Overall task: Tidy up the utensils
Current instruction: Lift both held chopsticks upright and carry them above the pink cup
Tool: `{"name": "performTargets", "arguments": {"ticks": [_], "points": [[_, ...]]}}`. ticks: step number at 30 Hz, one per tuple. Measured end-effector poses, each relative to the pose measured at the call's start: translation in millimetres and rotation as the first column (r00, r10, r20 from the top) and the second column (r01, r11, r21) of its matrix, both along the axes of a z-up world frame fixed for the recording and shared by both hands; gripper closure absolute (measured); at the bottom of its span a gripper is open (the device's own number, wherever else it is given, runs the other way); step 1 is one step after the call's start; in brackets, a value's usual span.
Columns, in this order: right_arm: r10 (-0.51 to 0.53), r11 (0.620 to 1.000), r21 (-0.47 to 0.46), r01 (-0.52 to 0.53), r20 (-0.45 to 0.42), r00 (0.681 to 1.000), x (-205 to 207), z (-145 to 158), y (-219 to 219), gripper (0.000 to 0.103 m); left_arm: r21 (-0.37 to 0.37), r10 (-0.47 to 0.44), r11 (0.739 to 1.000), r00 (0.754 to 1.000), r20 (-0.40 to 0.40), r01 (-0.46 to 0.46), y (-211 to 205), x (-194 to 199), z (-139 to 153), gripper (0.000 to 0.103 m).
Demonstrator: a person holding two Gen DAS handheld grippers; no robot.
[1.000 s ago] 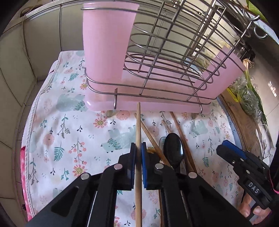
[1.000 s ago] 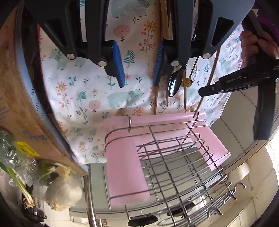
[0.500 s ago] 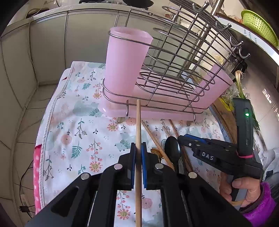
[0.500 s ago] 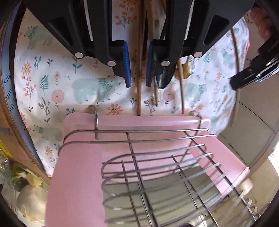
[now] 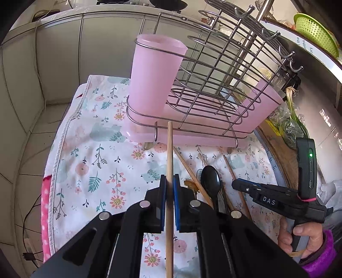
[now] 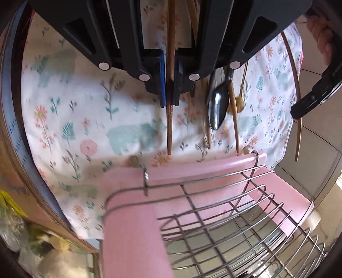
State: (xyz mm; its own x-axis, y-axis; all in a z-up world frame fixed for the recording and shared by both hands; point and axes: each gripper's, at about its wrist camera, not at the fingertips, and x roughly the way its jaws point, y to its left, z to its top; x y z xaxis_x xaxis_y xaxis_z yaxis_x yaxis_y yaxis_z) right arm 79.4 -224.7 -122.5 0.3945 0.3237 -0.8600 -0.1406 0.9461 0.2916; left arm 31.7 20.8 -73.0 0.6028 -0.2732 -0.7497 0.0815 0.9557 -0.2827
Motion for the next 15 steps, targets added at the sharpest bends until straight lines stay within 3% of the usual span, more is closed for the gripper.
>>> {"name": "performTargets", "arguments": {"ticks": [9,15], "points": [[0.012,0.999,-0.043,-0.015,-0.086,0.996,-9,-7,-5,0.096,-0.006,-0.007,1.0,1.0,0.005,0.007,0,-3,3,0.097],[0.032,0.995,-0.087,-0.04,-0.09,0.995,-2,-10,8,0.094,-0.012,0.015,1.0,1.0,-0.009,-0.015,8,-3,1,0.097]]}}
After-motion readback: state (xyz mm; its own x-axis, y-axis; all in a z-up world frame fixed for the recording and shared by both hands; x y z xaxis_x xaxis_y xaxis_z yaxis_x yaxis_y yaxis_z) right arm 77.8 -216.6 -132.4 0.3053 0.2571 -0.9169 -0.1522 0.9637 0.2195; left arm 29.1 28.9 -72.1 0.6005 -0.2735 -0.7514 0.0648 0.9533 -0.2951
